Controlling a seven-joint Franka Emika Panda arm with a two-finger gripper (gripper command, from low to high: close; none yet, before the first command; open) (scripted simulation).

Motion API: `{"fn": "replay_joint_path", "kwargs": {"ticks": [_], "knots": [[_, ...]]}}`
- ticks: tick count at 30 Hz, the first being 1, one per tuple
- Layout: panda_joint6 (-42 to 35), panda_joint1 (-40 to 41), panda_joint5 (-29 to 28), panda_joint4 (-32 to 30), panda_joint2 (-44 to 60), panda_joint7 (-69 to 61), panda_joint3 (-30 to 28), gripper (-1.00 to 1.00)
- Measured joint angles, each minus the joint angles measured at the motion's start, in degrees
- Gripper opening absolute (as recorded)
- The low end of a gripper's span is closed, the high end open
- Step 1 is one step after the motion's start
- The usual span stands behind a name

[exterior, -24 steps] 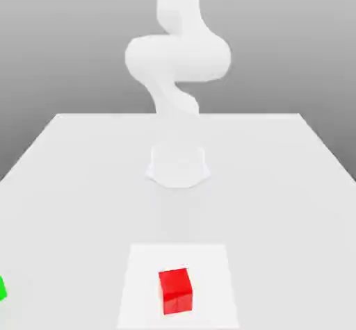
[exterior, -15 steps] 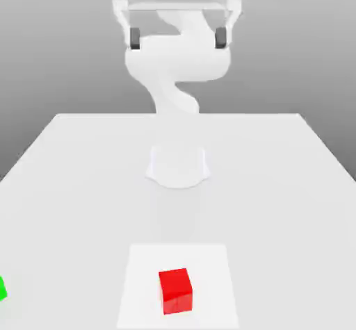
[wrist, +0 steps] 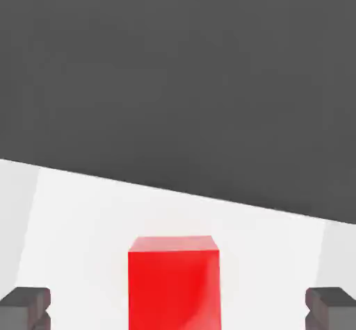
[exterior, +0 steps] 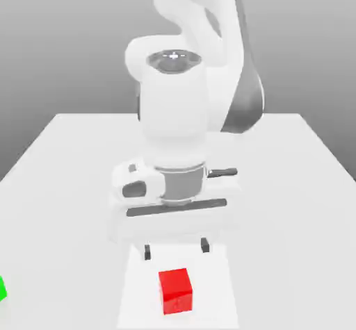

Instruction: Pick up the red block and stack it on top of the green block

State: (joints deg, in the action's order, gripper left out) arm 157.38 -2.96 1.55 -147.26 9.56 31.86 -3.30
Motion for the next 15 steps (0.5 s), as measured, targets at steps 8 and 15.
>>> {"fn": "replay_joint_path", "kwargs": {"ticks": [8, 15], "knots": [[7.82, 0.86, 1.20, 1.15, 9.55, -1.07, 1.12, -1.00], [3.46, 0.58, 0.30, 0.36, 4.42, -0.40, 0.66, -1.00]]}}
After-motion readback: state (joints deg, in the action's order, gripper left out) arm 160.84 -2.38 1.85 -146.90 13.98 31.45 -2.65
